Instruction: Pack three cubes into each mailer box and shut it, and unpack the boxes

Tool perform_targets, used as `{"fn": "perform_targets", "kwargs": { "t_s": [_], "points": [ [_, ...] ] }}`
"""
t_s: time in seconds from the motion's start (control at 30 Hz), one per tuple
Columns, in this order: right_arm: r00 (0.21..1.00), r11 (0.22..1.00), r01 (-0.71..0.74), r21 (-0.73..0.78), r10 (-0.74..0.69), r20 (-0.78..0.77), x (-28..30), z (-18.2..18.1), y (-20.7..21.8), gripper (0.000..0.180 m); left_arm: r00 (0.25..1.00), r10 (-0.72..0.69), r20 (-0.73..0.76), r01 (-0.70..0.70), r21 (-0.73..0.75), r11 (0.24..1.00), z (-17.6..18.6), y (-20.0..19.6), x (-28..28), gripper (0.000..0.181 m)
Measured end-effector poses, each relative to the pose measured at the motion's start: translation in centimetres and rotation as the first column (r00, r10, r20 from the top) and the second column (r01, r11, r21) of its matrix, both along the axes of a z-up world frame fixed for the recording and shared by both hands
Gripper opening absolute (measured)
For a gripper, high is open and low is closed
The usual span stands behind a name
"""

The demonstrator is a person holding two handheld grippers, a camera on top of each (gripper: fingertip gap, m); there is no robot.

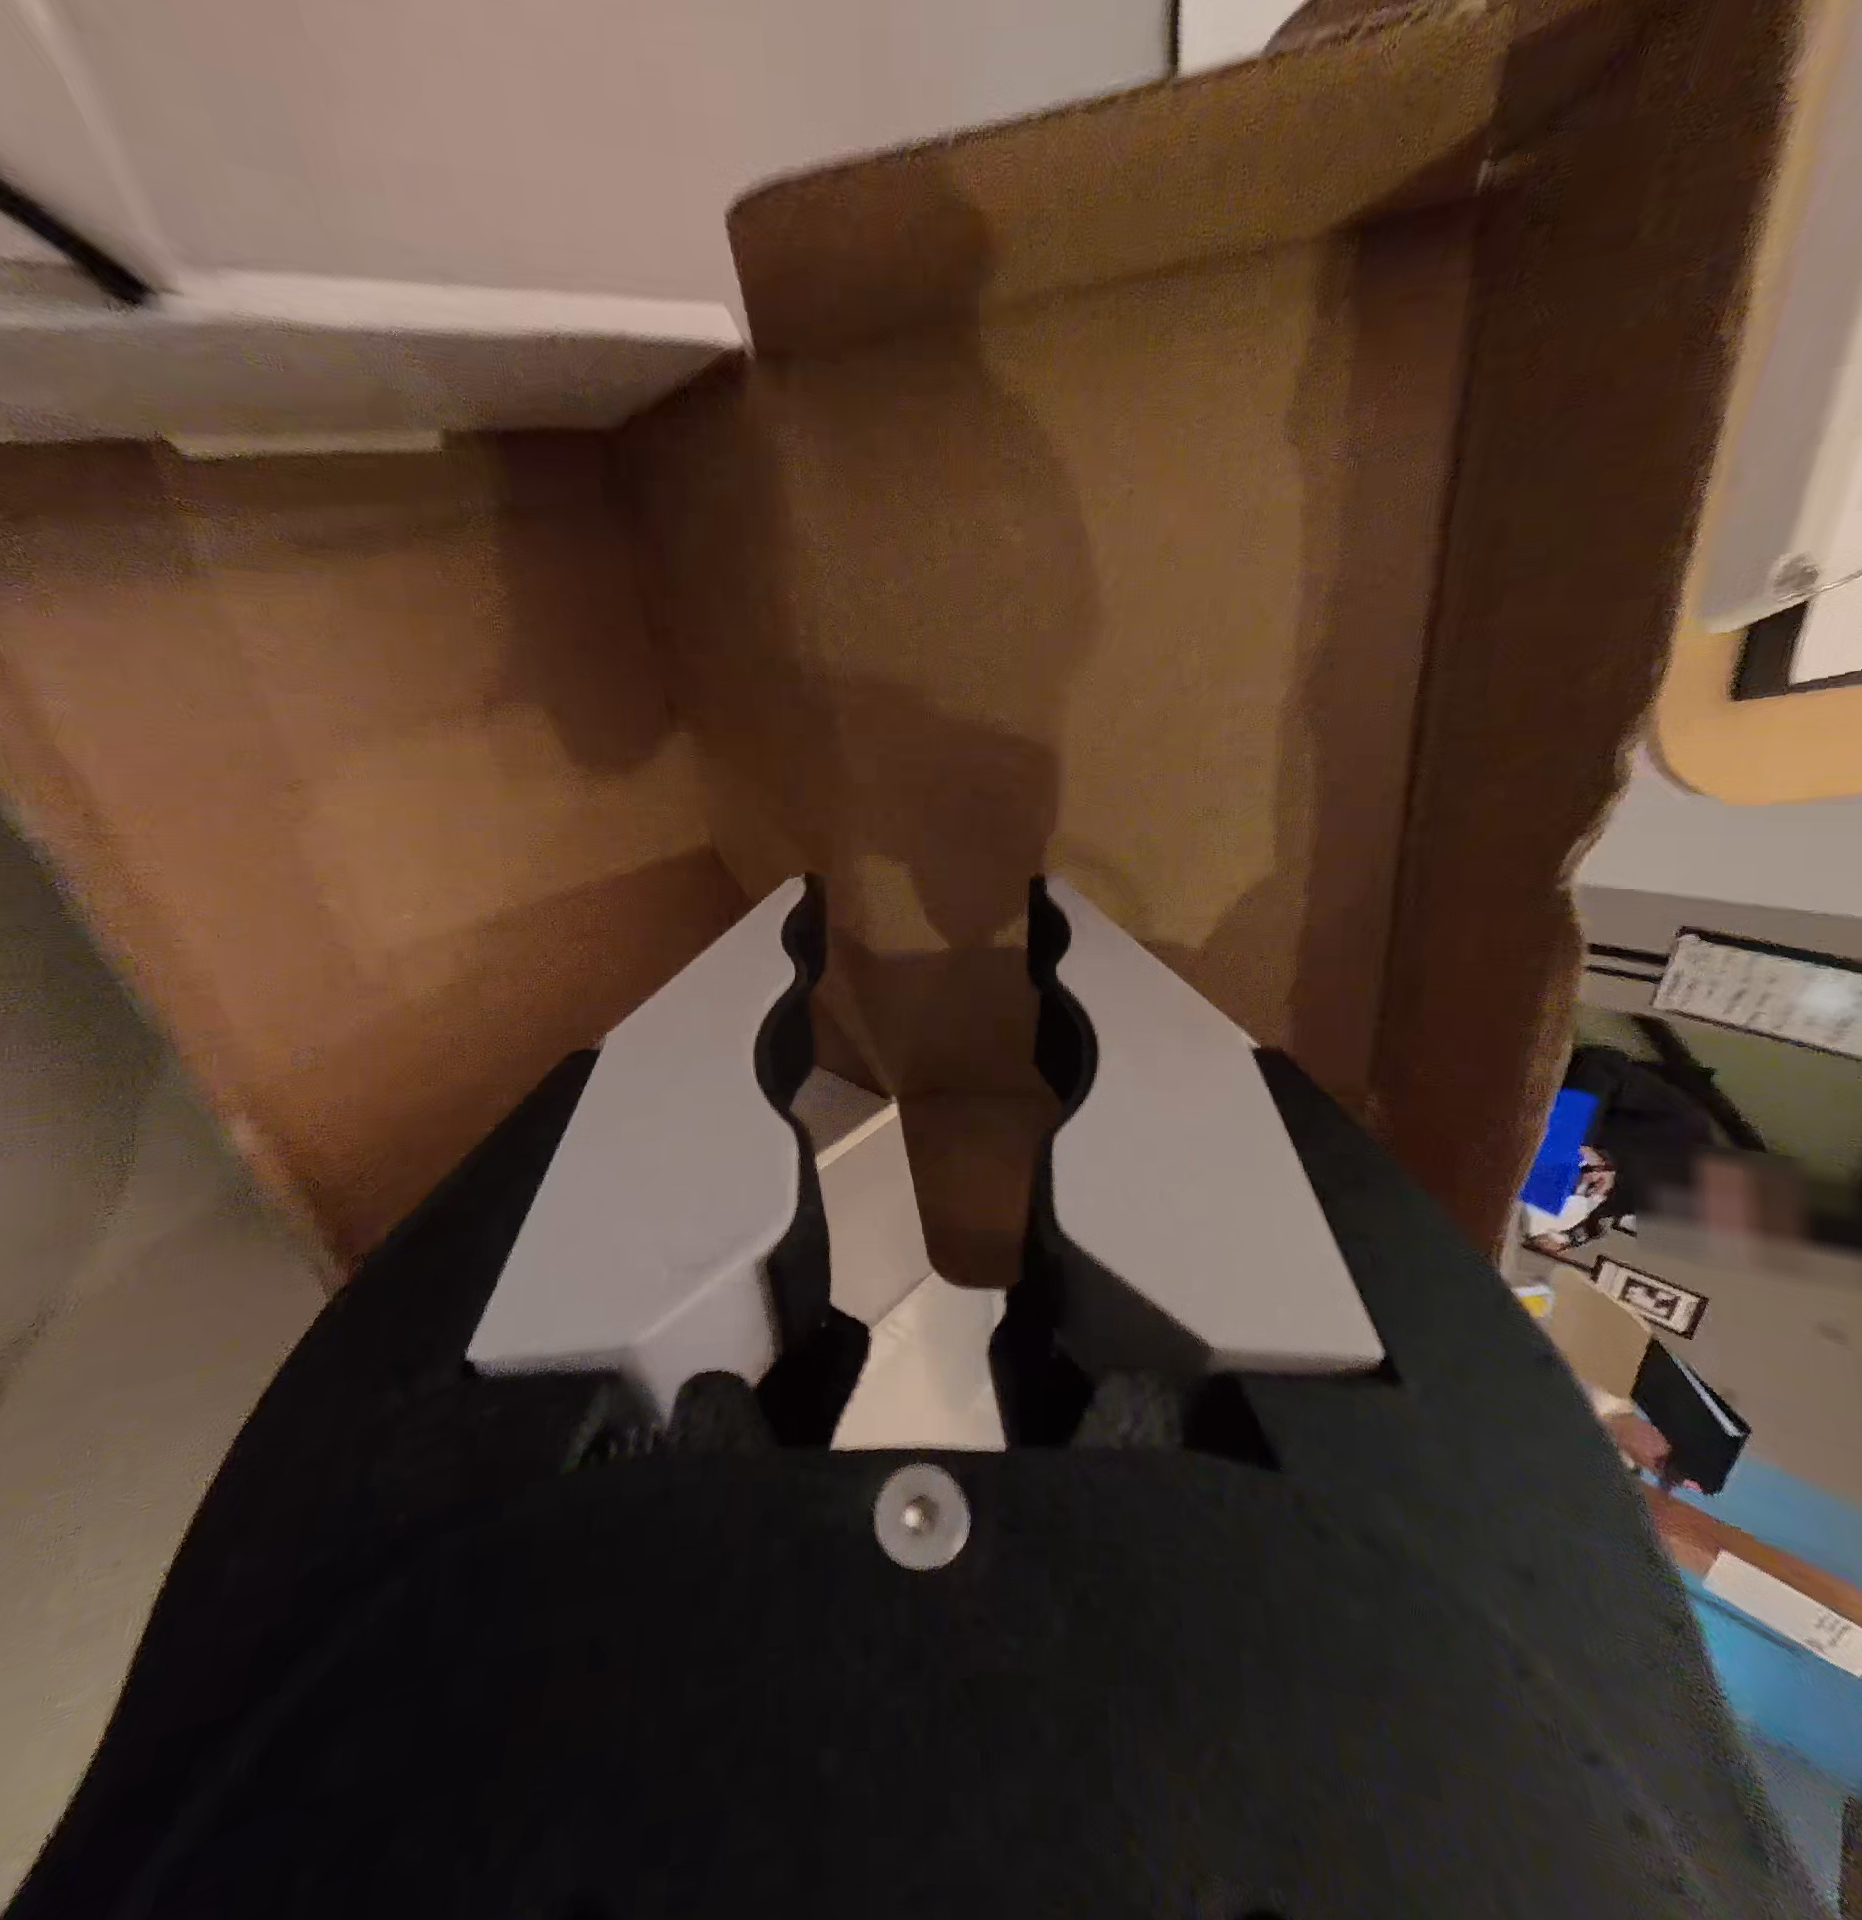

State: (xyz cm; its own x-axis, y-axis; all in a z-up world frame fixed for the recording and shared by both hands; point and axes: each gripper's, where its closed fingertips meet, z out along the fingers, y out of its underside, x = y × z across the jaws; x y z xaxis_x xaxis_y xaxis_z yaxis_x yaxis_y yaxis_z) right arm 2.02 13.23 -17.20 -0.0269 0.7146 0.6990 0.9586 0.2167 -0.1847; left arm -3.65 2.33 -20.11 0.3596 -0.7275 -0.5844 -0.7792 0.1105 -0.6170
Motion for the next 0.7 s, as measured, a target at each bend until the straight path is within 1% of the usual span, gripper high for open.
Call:
{"fn": "perform_targets", "kwargs": {
  "t_s": [0.2,0.3,0.53,0.6,0.63,0.7],
  "points": [
    [0.989,0.975,0.002,-0.221,0.030,0.144,0.4,-3.6,0.9,0.042,1.000,0.001,0.001,-0.001,0.000,1.000,0.0,0.0,0.0,0.035],
    [0.976,0.965,-0.002,-0.262,0.059,0.208,0.5,-4.9,1.2,0.043,1.000,0.001,0.001,-0.001,0.001,1.000,0.0,0.0,0.0,0.034],
    [0.965,0.931,-0.007,-0.364,0.102,0.242,0.3,-5.0,1.5,0.040,1.000,0.000,-0.001,0.000,0.005,1.000,0.0,0.0,0.1,0.034],
    [0.957,0.934,-0.023,-0.355,0.123,0.262,0.2,-5.0,1.6,0.041,1.000,0.000,-0.001,0.000,0.009,1.000,0.0,0.1,0.1,0.034],
    [0.955,0.939,-0.034,-0.341,0.131,0.265,0.0,-5.1,1.7,0.042,1.000,-0.003,0.000,0.003,0.010,1.000,0.0,0.0,0.2,0.034],
    [0.951,0.948,-0.064,-0.312,0.153,0.270,-0.6,-5.3,1.7,0.055,1.000,-0.006,-0.001,0.006,0.015,1.000,0.0,0.0,0.3,0.033]
  ]
}}
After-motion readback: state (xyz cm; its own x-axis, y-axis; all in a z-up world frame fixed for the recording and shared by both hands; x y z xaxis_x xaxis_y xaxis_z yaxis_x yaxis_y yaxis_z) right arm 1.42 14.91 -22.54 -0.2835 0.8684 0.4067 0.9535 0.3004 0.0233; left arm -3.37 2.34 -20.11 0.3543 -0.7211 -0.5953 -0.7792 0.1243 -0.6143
